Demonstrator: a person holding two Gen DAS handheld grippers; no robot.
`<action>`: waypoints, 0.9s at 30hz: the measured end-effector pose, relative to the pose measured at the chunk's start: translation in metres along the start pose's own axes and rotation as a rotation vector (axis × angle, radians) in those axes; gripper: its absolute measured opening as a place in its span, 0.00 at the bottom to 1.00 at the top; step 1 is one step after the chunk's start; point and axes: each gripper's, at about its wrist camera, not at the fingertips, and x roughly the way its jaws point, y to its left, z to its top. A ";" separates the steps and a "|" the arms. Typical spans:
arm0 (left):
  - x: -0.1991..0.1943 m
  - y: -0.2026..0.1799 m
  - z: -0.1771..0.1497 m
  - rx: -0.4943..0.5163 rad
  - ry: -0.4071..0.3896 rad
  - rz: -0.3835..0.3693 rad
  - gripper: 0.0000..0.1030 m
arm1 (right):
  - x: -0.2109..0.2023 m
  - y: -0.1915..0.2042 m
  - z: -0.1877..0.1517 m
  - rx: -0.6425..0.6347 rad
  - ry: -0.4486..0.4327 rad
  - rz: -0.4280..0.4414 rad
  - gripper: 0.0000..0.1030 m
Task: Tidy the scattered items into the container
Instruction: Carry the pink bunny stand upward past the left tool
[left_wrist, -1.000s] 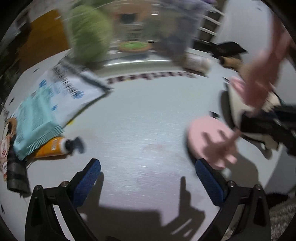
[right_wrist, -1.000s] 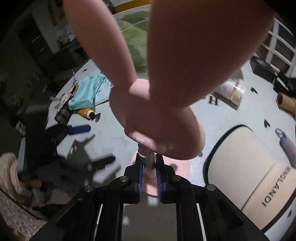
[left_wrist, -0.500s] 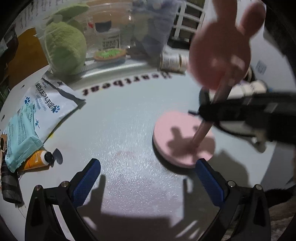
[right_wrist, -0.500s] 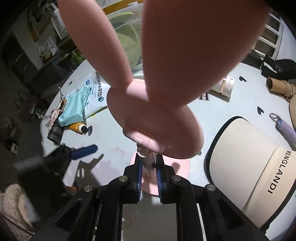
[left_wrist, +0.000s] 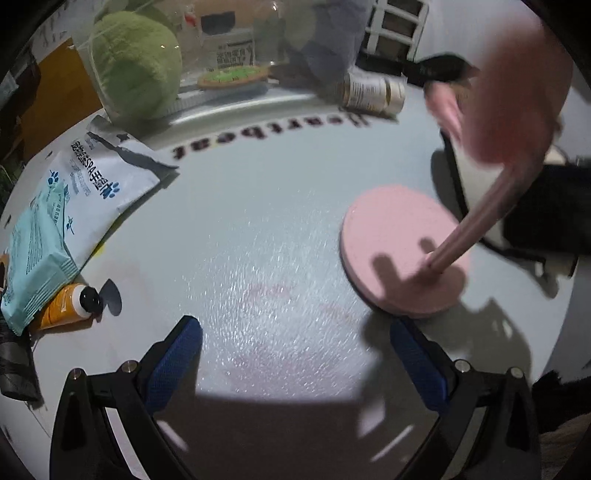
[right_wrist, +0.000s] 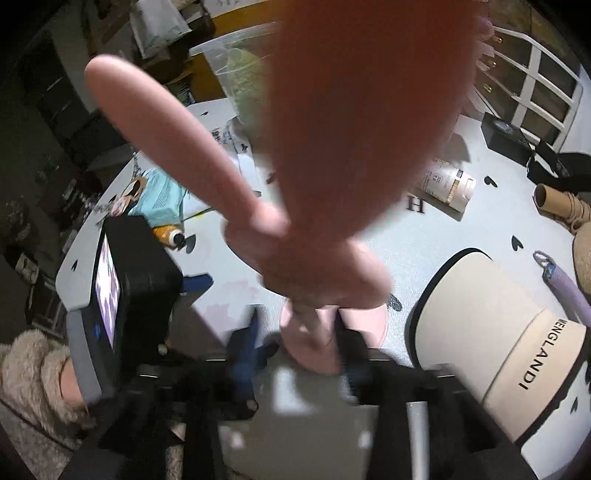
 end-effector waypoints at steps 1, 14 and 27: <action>-0.003 0.000 0.001 -0.004 -0.010 -0.006 1.00 | -0.005 0.000 -0.001 -0.017 -0.011 -0.008 0.63; 0.010 -0.001 0.009 -0.009 0.000 0.025 1.00 | -0.043 -0.013 0.016 -0.349 -0.095 -0.118 0.63; 0.005 0.012 0.015 -0.092 -0.016 0.037 1.00 | -0.028 -0.005 0.030 -0.292 -0.031 -0.020 0.32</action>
